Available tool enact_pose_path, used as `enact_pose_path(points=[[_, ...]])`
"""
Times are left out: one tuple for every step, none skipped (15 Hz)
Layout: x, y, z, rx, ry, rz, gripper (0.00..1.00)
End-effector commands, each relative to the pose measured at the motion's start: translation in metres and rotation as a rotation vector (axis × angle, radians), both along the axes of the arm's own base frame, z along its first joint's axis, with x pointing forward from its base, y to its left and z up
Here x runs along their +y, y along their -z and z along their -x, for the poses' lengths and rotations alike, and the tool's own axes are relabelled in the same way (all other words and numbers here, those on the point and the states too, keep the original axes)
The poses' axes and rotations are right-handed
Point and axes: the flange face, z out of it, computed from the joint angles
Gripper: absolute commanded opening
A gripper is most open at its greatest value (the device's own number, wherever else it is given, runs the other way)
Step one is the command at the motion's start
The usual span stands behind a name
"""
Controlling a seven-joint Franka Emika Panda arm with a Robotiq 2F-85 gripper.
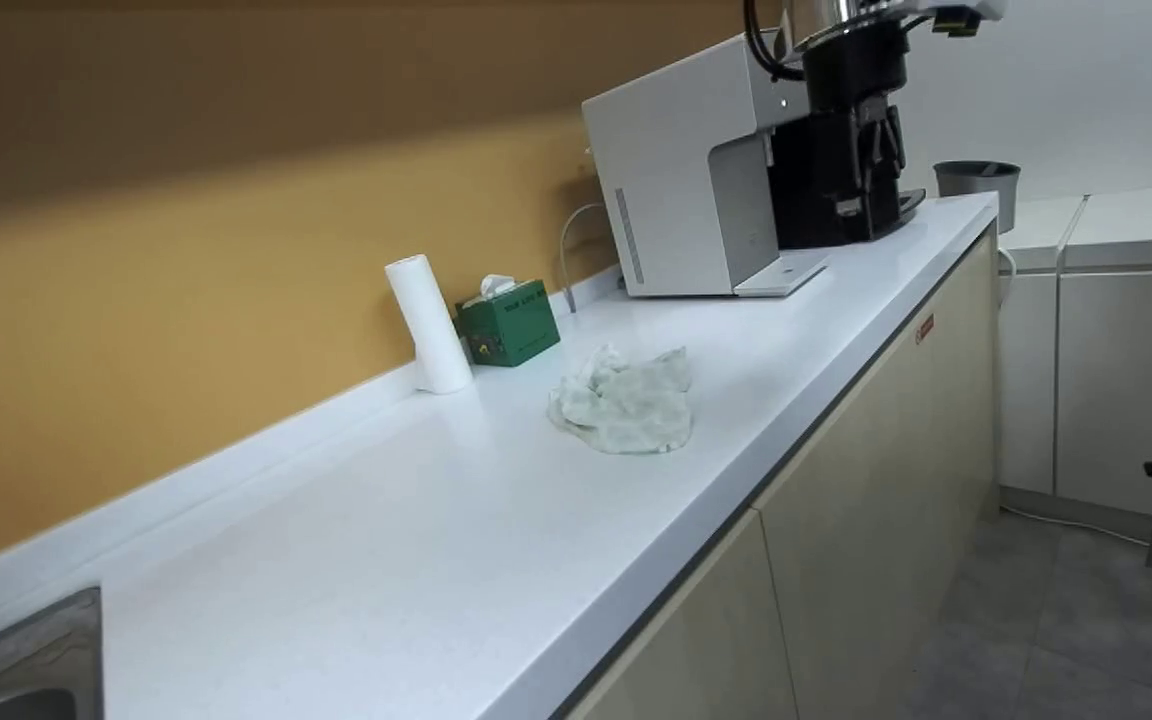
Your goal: Use the white towel to clean the surface
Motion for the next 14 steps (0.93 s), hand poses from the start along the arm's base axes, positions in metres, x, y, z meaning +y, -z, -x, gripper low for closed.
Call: enact_pose_path(points=[[0.051,0.022,-0.014,-0.055,-0.117,0.06,1.0],[0.067,0.029,-0.017,-0.075,-0.154,0.074,1.0],[0.083,0.036,-0.02,-0.091,-0.192,0.086,1.0],[0.097,0.043,-0.023,-0.108,-0.225,0.102,1.0],[0.111,0.049,-0.027,-0.125,-0.252,0.11,1.0],[0.122,0.054,-0.03,-0.143,-0.273,0.118,1.0],[0.134,0.059,-0.035,-0.162,-0.286,0.123,1.0],[0.143,0.063,-0.042,-0.188,-0.289,0.125,1.0],[0.149,0.067,-0.05,-0.196,-0.285,0.125,1.0],[0.139,0.062,-0.034,-0.178,-0.303,0.115,1.0],[0.145,0.067,-0.037,-0.185,-0.305,0.115,1.0],[0.148,0.07,-0.04,-0.186,-0.307,0.114,1.0],[0.148,0.071,-0.043,-0.184,-0.308,0.113,1.0],[0.148,0.072,-0.045,-0.184,-0.308,0.113,1.0]])
